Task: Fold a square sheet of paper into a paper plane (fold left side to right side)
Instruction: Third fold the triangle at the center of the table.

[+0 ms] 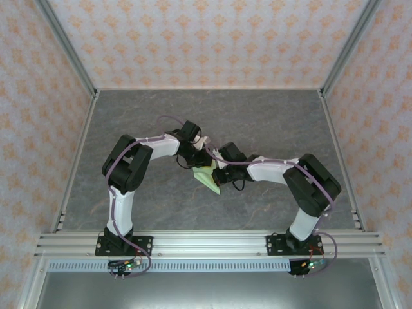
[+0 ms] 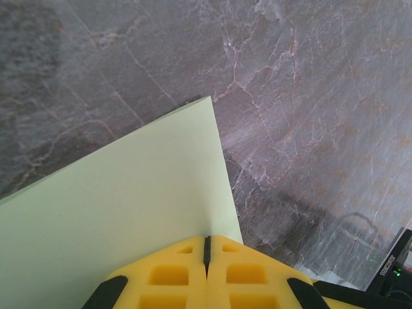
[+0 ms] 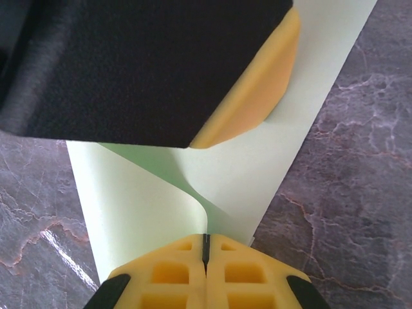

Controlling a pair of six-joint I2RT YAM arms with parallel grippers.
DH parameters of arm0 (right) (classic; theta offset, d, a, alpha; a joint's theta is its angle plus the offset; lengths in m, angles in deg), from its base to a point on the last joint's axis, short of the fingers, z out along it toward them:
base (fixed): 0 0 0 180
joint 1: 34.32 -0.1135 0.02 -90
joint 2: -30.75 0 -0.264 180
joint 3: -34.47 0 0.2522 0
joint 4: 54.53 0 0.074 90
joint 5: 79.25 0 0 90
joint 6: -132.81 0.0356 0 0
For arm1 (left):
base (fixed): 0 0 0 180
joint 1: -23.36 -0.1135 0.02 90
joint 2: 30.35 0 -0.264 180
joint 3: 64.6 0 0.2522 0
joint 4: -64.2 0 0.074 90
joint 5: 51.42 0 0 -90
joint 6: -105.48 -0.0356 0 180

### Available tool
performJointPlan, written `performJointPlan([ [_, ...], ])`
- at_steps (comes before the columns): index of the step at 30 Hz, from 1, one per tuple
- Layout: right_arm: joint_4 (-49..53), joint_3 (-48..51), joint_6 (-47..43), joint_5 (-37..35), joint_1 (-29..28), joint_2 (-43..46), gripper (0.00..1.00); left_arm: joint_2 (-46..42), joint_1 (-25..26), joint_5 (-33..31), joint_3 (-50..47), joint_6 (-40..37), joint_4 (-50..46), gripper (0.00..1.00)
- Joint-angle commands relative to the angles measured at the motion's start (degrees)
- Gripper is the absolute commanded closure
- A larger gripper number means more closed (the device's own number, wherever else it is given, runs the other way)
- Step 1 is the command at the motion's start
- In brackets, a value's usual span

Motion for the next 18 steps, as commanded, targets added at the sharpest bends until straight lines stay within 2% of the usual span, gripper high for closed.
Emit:
performJointPlan([
  [1,1.5,-1.4,-0.1,-0.2,0.2,-1.0,0.98,1.3,0.5,-1.9,-1.4,-1.2,-3.5,0.95],
  [14,6.6,-1.5,-1.1,0.4,0.2,-3.9,0.98,0.5,0.3,-2.0,0.0,-1.6,-4.9,0.94],
  [18,8.3,-1.4,-1.4,0.6,0.2,-4.4,0.98,0.1,-0.5,-2.1,2.1,-2.1,-7.1,0.88],
])
